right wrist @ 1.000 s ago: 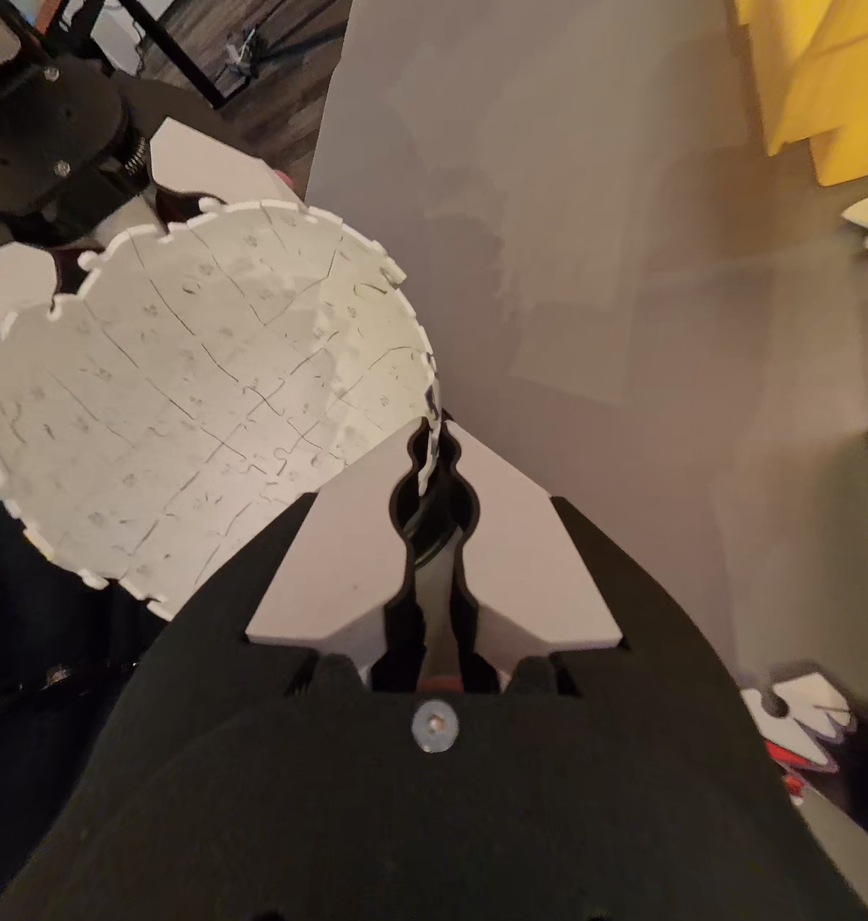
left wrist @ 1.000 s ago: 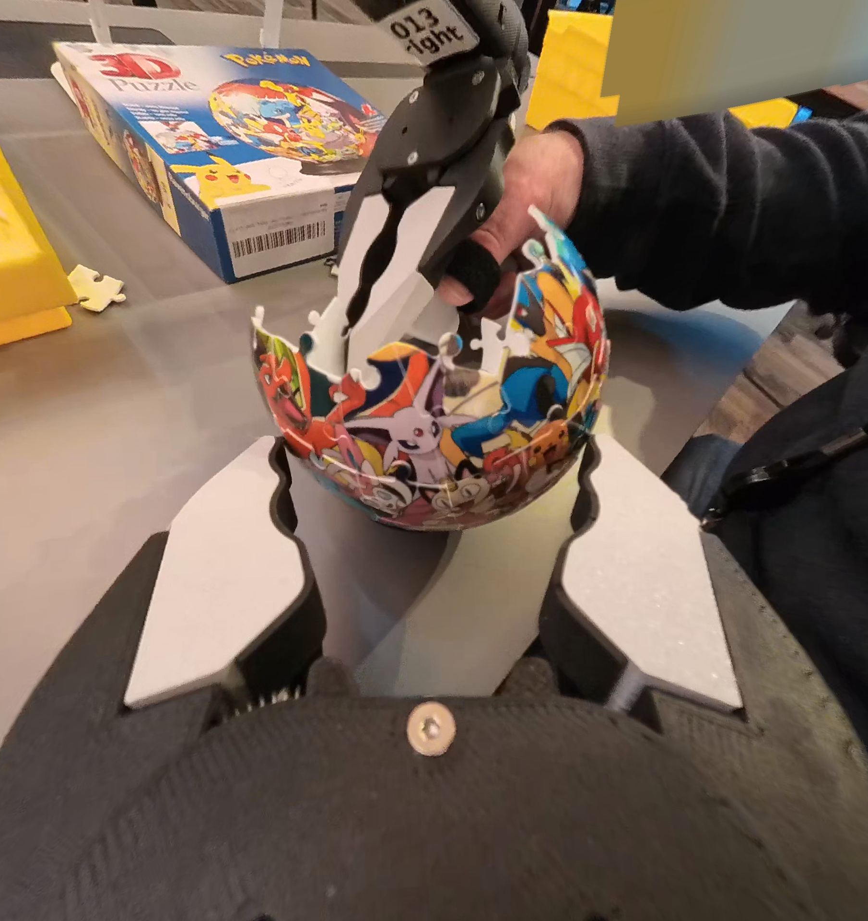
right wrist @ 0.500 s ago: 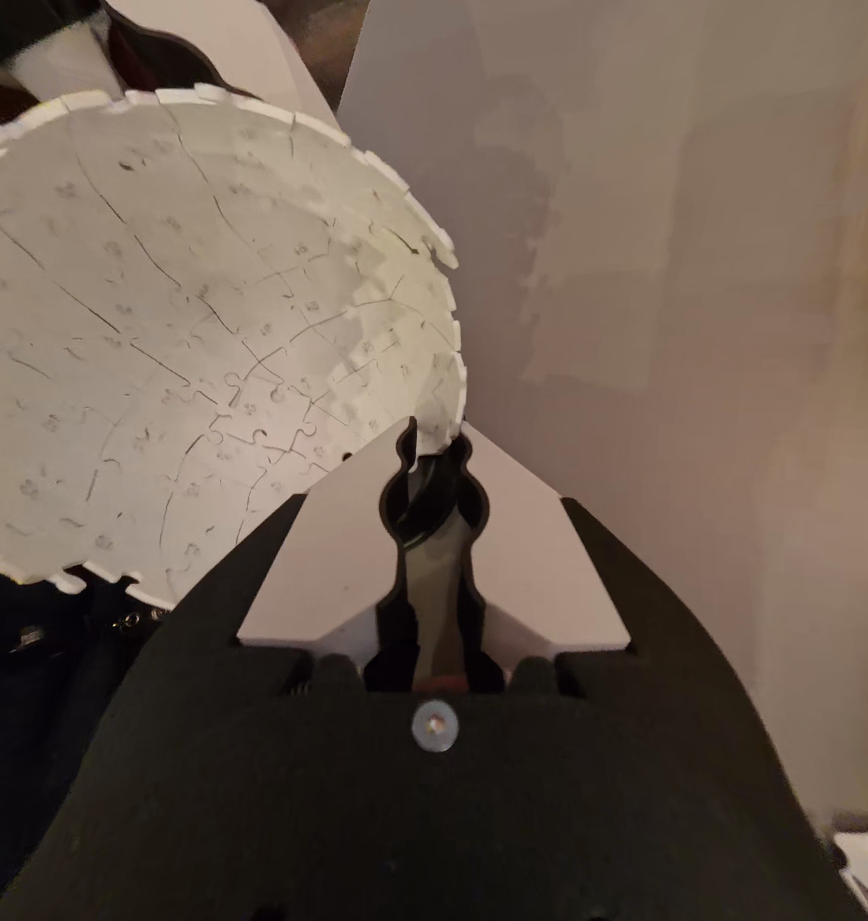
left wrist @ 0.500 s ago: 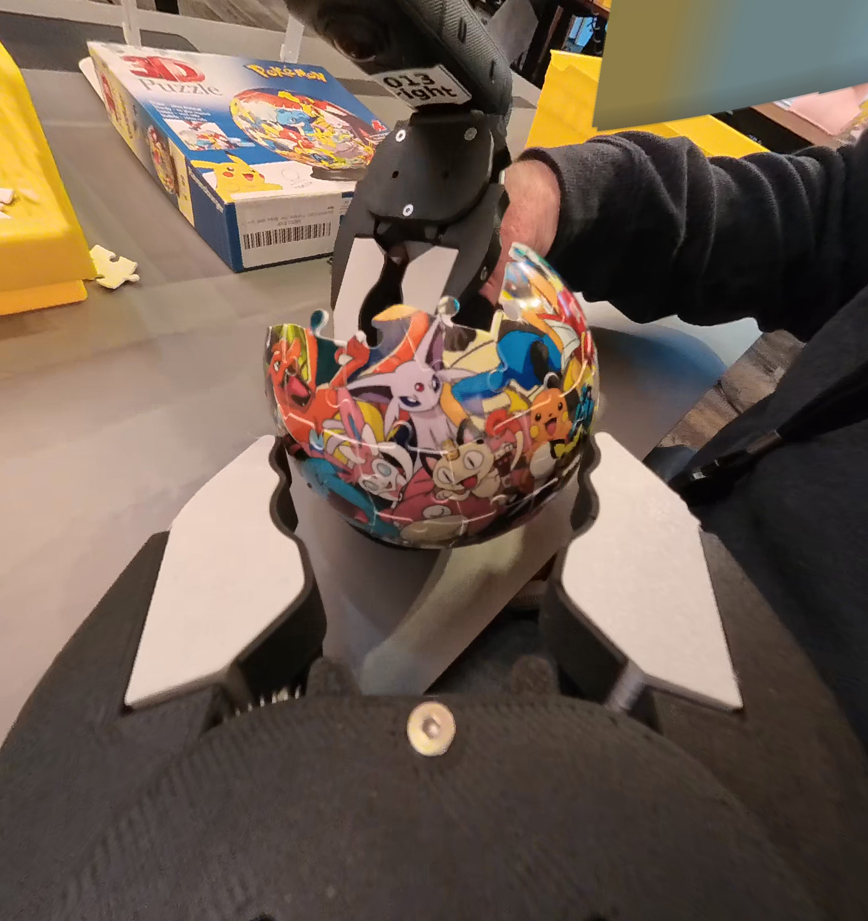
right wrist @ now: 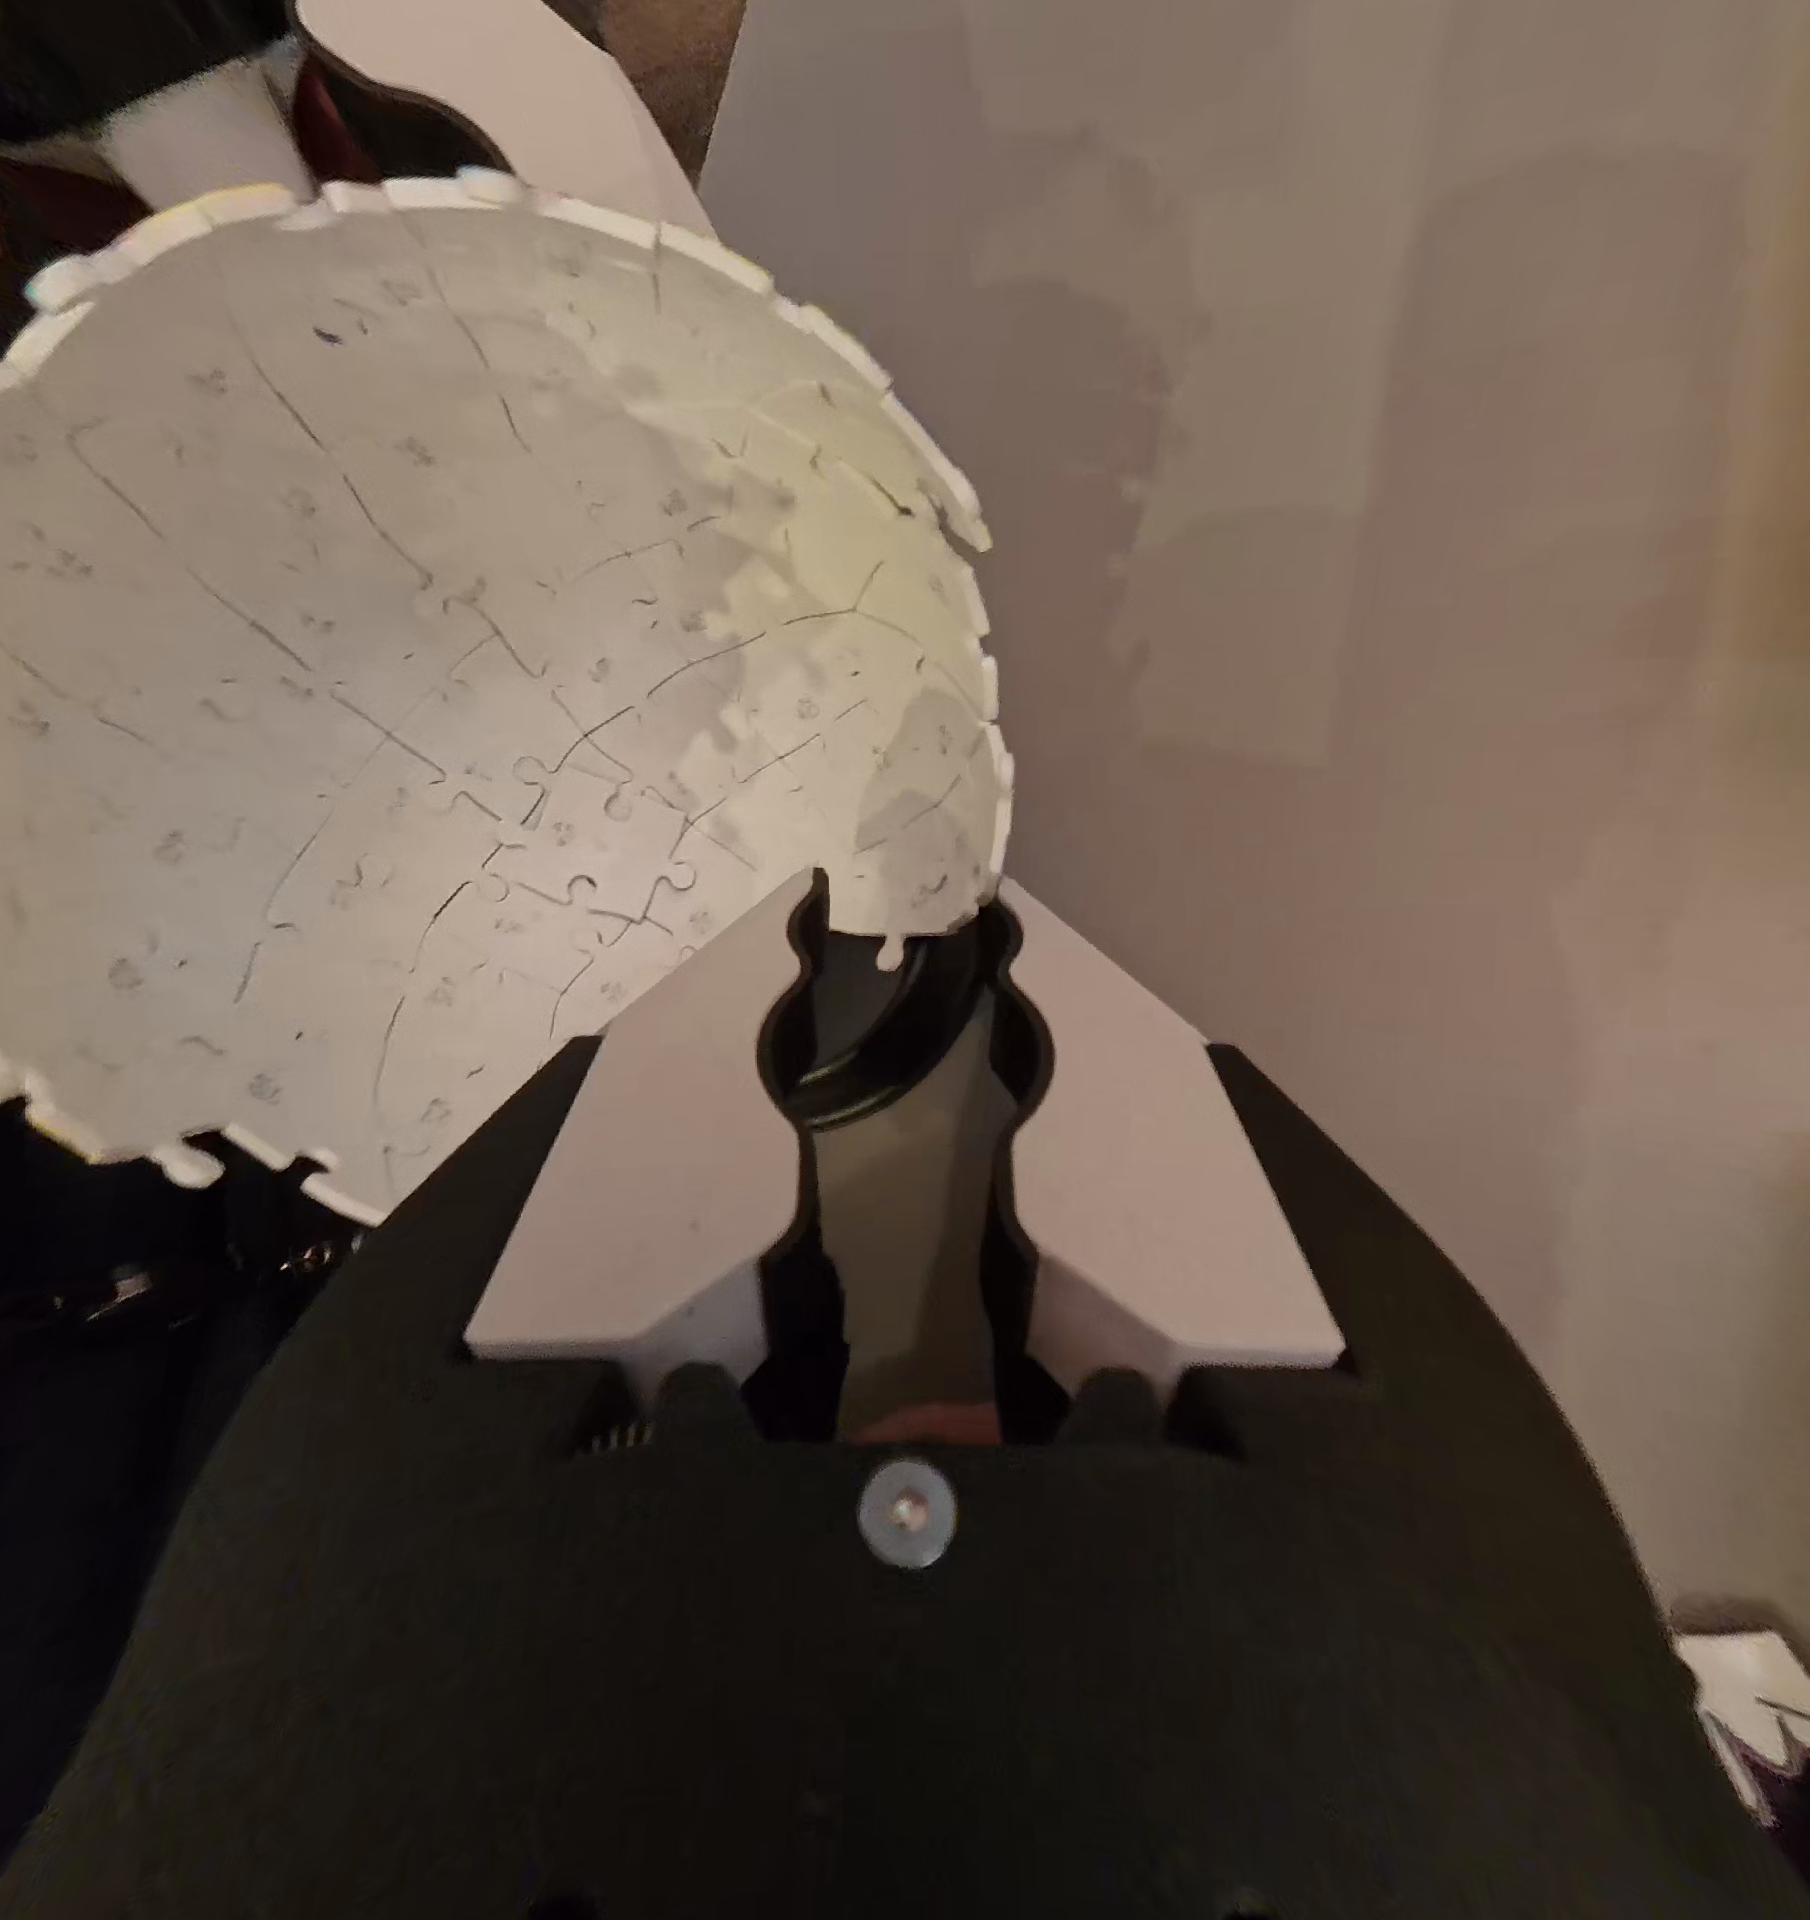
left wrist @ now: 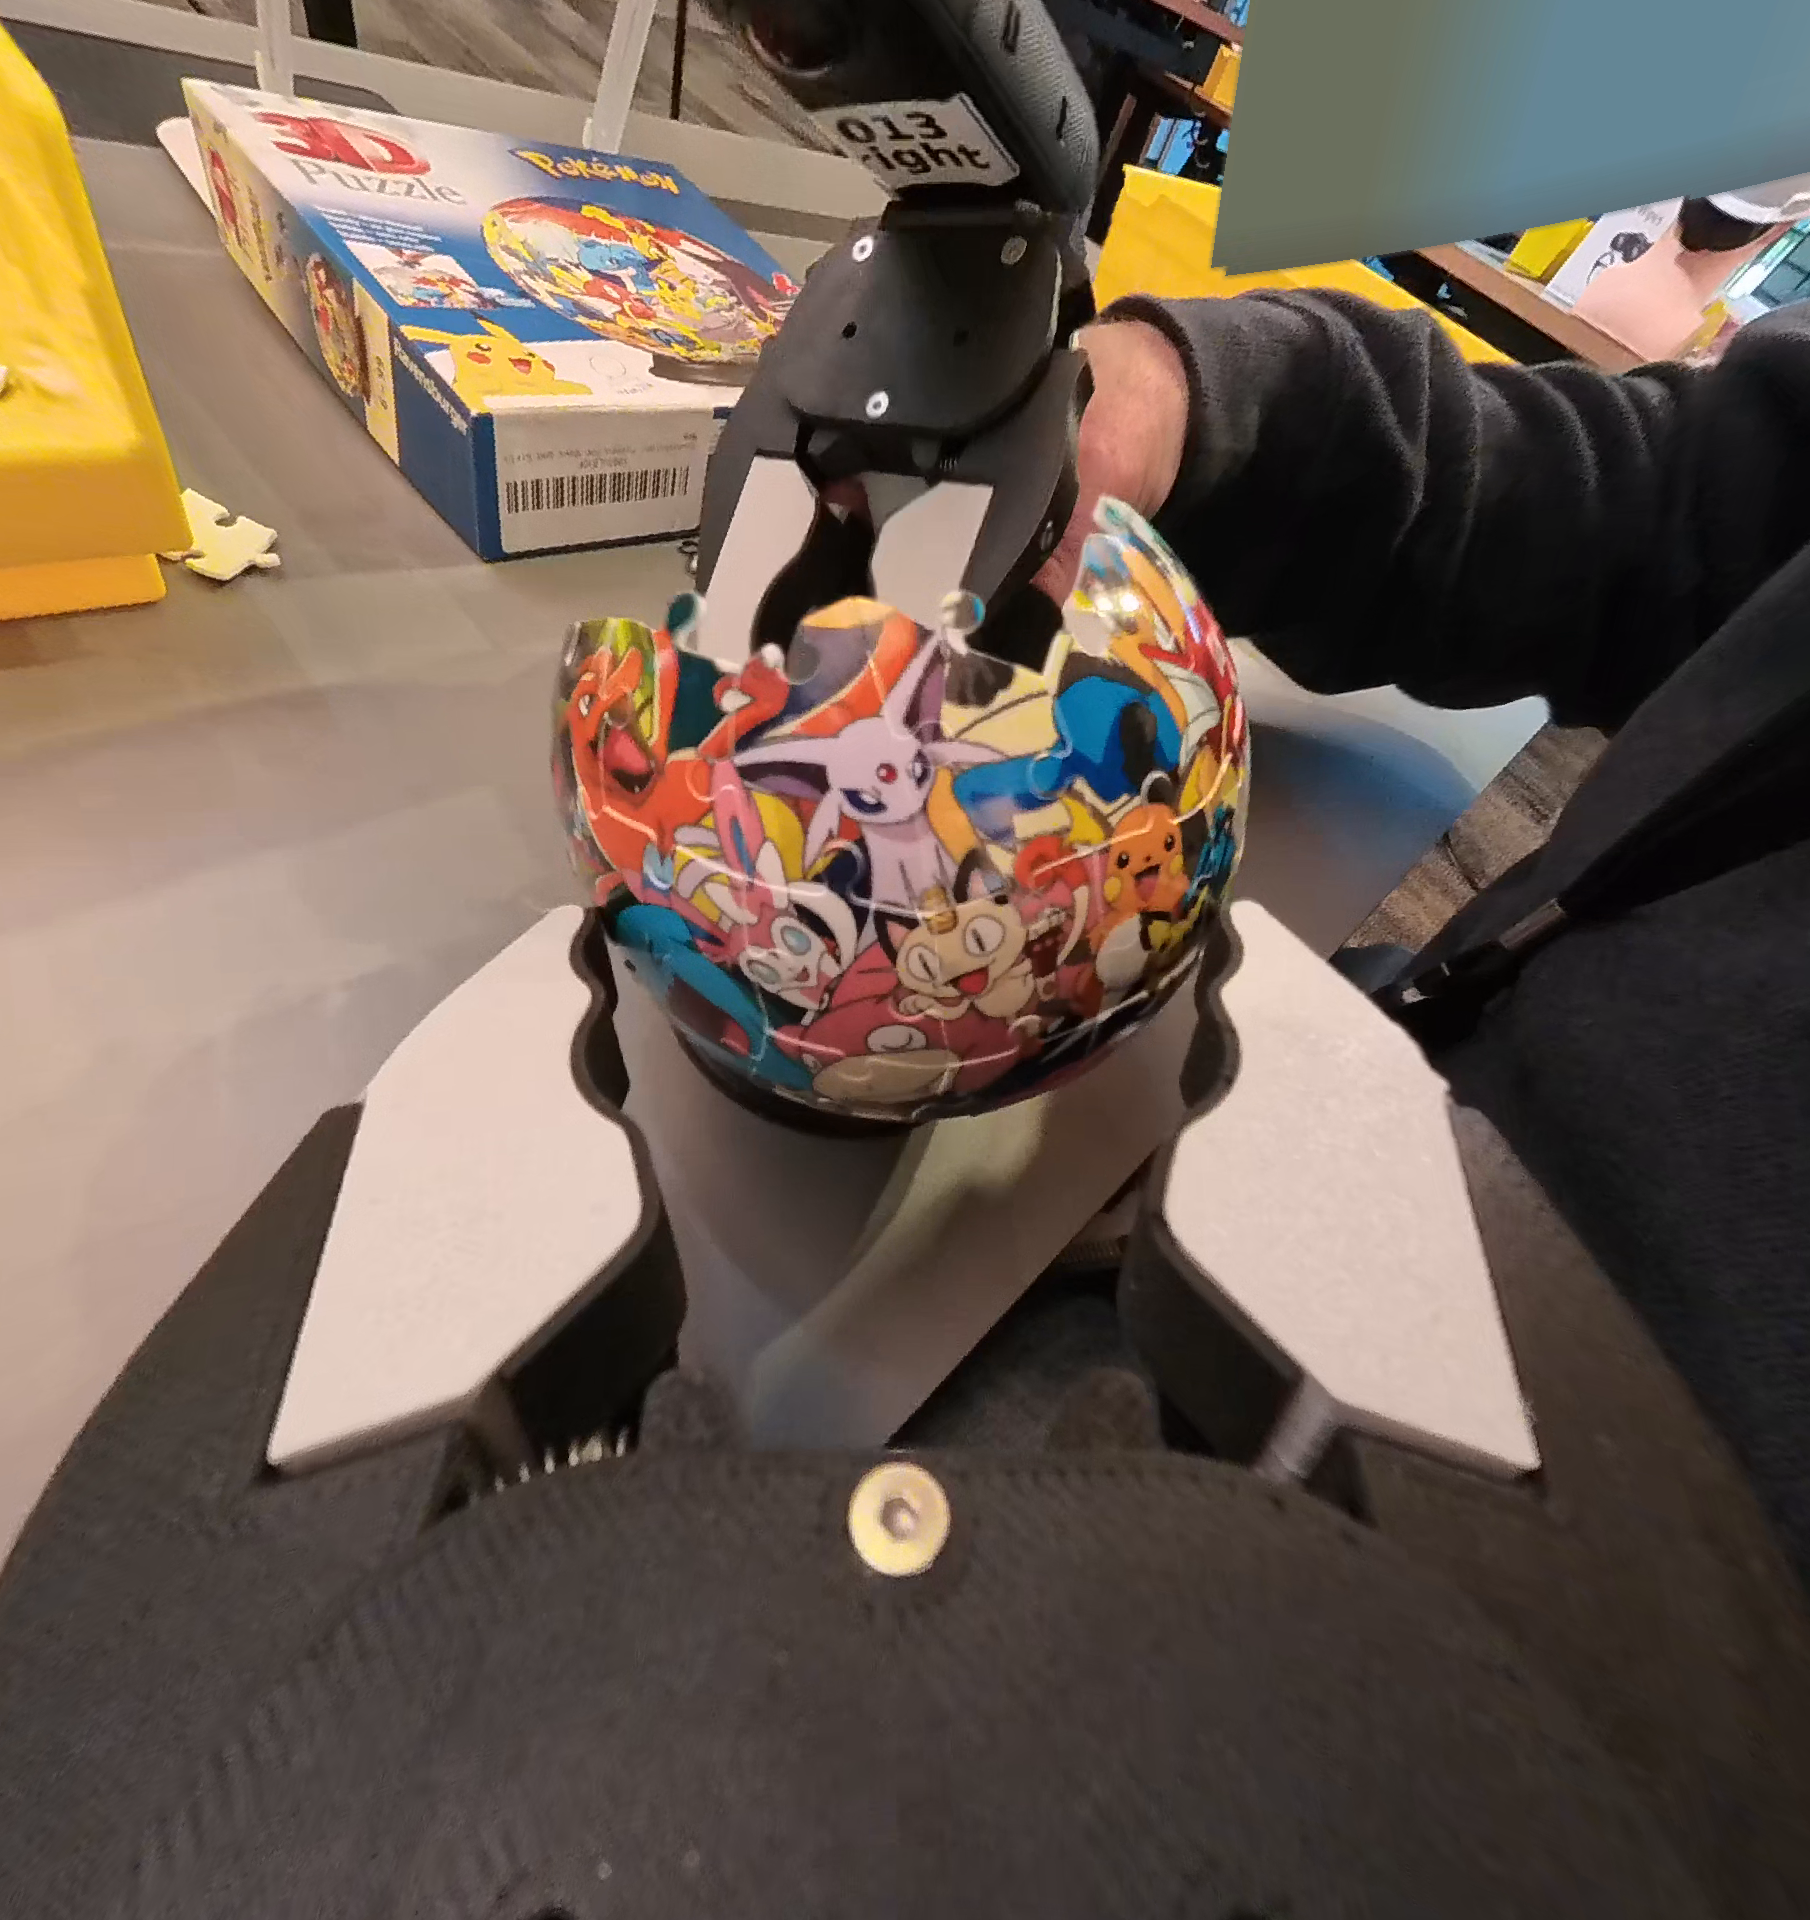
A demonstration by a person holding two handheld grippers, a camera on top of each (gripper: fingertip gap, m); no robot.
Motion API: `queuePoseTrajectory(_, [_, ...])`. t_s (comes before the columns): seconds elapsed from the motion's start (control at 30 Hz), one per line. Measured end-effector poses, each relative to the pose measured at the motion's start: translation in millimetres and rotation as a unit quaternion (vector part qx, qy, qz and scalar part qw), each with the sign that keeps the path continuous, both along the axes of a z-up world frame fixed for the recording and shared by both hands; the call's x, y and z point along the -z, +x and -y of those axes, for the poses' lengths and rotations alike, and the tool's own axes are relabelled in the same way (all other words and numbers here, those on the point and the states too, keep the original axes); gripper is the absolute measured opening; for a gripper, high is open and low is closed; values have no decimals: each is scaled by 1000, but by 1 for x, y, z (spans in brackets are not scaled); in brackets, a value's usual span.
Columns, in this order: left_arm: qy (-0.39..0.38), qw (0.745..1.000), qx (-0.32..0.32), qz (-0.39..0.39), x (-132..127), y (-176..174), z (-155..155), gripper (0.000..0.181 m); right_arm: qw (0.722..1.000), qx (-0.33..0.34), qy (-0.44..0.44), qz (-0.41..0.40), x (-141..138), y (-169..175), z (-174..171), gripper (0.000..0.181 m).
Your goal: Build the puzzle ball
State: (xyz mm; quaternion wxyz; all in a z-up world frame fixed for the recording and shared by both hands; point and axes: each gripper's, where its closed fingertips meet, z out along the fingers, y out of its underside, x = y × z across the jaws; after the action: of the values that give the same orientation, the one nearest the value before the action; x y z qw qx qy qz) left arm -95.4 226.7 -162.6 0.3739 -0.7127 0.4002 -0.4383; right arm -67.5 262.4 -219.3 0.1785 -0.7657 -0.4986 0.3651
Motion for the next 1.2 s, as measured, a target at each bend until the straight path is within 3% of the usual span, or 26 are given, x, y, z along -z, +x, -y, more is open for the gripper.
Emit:
queuePoseTrajectory(0.33, [-3,1000,2,6,-1,0,-2,105,999,39,25,18,-8,26,-15,31])
queuePoseTrajectory(0.5, [0,1000,1,10,-4,0,-3,104,991,92,72,60,-23,81,-27,34])
queuePoseTrajectory(0.6, [1,1000,1,12,-5,0,-4,104,984,117,84,101,-16,117,-20,34])
queuePoseTrajectory(0.8, [2,1000,3,16,-6,3,-2,104,968,141,125,164,2,151,-7,31])
queuePoseTrajectory(1.03, [4,1000,5,16,-6,4,-2,103,957,181,155,166,12,159,-18,29])
queuePoseTrajectory(1.2, [4,1000,6,17,-6,5,-1,103,954,191,162,165,11,161,-19,14])
